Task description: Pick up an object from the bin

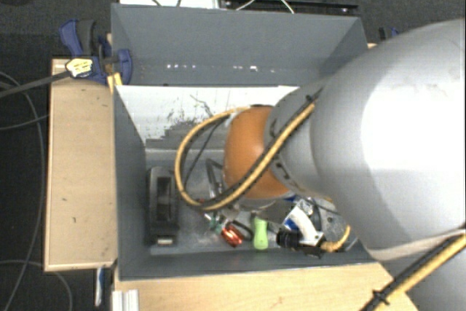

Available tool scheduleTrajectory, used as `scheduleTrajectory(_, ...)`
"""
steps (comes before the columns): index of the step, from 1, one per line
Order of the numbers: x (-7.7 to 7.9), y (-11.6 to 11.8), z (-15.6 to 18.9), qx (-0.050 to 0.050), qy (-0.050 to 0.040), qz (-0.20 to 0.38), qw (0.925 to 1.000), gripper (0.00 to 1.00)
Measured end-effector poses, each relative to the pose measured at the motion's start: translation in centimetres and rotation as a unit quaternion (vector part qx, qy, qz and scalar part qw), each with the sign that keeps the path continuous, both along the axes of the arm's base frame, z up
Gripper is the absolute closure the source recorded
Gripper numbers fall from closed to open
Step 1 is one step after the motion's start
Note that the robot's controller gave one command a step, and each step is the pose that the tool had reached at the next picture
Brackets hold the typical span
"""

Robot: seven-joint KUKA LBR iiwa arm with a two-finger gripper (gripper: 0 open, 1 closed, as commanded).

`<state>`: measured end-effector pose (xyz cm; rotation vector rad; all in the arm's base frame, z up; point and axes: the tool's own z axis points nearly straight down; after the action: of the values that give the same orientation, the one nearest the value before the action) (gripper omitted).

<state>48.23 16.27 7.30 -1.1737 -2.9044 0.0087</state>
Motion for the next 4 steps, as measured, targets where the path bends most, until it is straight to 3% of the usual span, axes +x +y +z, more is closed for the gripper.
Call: scheduleTrajectory(4, -0.1, -0.1, 4.2, 0.0, 0.0015, 0.002, 1.0, 1.0)
